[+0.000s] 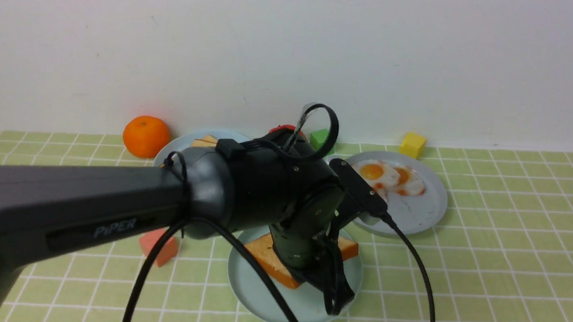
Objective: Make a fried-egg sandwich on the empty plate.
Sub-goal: Use the left arm to put a slice of bread into the empty plate in the middle, then use the right arm to grab a fried egg
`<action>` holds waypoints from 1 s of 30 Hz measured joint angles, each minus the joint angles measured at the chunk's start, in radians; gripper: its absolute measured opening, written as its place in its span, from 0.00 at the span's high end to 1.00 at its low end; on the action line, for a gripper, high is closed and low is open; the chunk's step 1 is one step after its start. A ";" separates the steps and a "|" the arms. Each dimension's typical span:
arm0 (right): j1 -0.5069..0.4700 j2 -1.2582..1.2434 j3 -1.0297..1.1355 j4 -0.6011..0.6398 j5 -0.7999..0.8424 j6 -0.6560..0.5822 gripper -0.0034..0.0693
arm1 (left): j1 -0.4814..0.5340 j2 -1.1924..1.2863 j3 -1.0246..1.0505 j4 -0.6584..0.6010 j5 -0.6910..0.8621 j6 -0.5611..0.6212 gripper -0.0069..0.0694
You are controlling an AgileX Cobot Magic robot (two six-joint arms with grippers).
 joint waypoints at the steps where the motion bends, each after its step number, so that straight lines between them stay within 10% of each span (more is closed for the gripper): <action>1: 0.000 0.000 0.000 0.000 0.000 0.000 0.93 | 0.000 0.000 0.000 0.001 0.000 0.000 0.84; 20: 0.000 0.015 0.000 0.052 -0.073 -0.001 0.90 | 0.000 -0.074 0.000 -0.117 0.052 0.001 0.49; 30: 0.000 0.313 -0.002 0.072 -0.164 -0.001 0.86 | 0.000 -0.598 0.060 -0.278 0.078 -0.015 0.84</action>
